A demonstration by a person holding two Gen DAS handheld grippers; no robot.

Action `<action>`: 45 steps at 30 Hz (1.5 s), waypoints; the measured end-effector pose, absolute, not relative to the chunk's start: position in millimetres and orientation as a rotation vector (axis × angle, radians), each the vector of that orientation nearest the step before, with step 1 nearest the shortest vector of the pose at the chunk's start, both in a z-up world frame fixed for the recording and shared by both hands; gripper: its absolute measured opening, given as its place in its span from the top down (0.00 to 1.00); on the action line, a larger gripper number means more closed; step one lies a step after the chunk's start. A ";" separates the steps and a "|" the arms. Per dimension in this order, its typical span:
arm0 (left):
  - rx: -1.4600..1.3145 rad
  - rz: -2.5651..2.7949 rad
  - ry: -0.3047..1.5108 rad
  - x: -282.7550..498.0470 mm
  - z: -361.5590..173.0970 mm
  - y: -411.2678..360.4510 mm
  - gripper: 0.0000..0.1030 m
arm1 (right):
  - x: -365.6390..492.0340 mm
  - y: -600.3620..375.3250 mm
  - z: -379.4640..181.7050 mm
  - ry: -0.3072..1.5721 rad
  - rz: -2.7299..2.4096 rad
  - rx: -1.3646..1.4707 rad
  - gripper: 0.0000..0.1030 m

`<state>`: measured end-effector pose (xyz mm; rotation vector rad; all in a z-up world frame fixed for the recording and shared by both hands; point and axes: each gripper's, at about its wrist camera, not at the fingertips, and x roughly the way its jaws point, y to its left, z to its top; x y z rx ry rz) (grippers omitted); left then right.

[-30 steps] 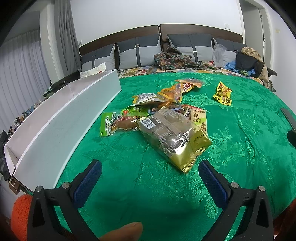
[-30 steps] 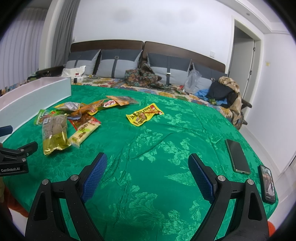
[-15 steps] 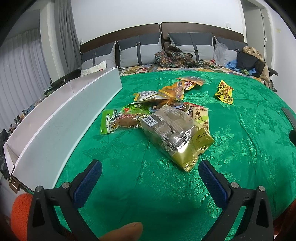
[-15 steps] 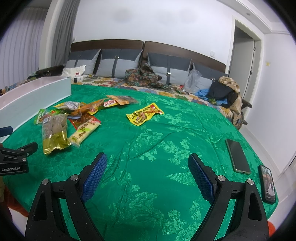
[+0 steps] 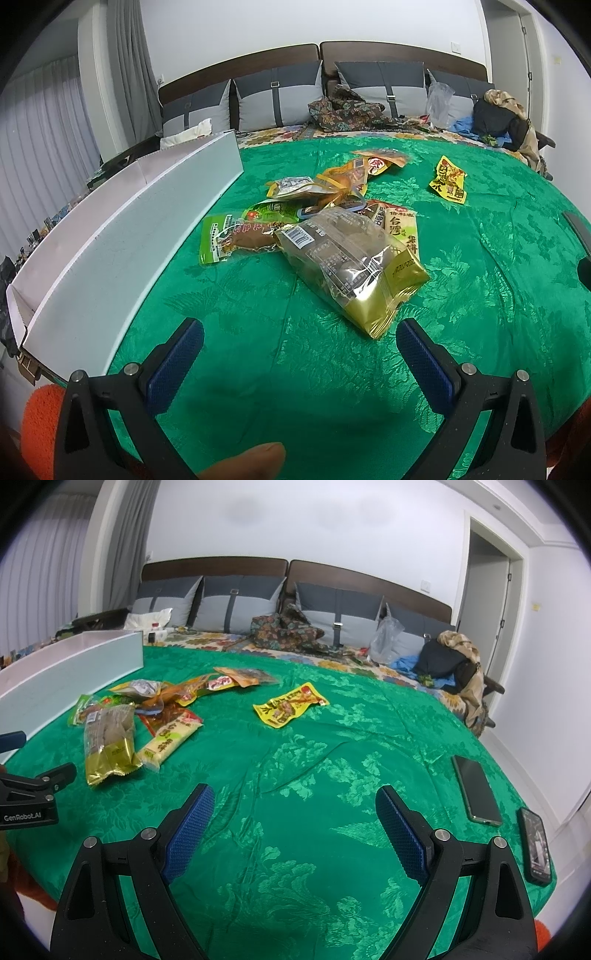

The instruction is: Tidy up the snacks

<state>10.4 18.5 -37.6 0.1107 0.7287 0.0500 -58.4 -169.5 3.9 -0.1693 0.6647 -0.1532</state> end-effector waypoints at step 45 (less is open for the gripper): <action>0.080 0.058 0.902 35.7 -72.0 32.3 0.00 | -54.1 -175.1 -6.2 0.728 -0.155 -0.143 0.11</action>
